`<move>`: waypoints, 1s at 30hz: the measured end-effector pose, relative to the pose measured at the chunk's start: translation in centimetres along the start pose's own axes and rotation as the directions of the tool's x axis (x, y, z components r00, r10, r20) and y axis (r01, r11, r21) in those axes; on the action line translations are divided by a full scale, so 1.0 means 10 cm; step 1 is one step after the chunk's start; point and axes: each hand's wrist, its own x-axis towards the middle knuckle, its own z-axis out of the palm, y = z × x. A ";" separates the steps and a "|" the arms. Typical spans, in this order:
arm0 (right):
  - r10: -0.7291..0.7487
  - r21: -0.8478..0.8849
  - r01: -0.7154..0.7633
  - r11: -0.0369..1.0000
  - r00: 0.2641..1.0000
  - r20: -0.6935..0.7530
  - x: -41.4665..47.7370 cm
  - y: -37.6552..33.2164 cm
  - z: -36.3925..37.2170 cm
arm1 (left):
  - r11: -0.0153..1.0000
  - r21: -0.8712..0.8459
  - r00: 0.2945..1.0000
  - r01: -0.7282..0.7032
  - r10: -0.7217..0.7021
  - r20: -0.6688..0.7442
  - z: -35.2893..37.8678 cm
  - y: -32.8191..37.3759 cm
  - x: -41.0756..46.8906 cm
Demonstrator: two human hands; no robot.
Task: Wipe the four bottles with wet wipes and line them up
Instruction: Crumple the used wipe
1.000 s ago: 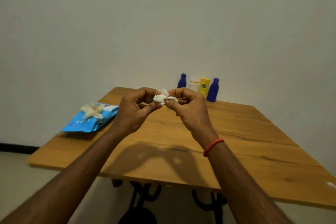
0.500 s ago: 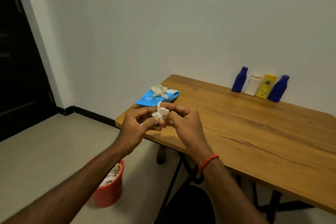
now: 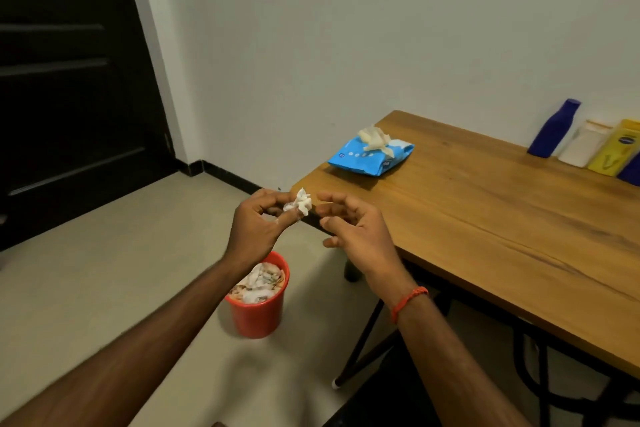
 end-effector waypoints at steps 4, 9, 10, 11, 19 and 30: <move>-0.016 -0.085 0.016 0.996 1.000 -0.002 0.00 0.19 0.03 | 0.990 0.017 0.990 0.139 -0.139 0.004 -0.07 -0.40 -0.10; -0.014 -0.161 0.035 0.986 0.992 0.128 -0.03 0.34 0.13 | 0.955 0.085 0.959 0.283 -0.281 -0.038 -0.16 -0.90 -0.25; -0.005 -0.161 0.031 0.986 0.987 0.158 -0.03 0.38 0.17 | 0.948 0.091 0.952 0.304 -0.301 -0.053 -0.18 -0.99 -0.28; 0.010 -0.154 0.020 0.988 0.982 0.186 -0.03 0.43 0.21 | 0.941 0.097 0.946 0.323 -0.318 -0.067 -0.19 -1.07 -0.30; 0.134 -0.142 -0.096 0.985 0.949 0.286 -0.08 0.94 0.47 | 0.846 0.187 0.865 0.500 -0.474 -0.165 -0.33 -1.73 -0.45; 0.217 -0.175 -0.181 0.968 0.953 0.211 0.32 1.38 0.64 | 0.782 0.283 0.831 0.556 -0.519 -0.199 -0.32 -2.04 -0.27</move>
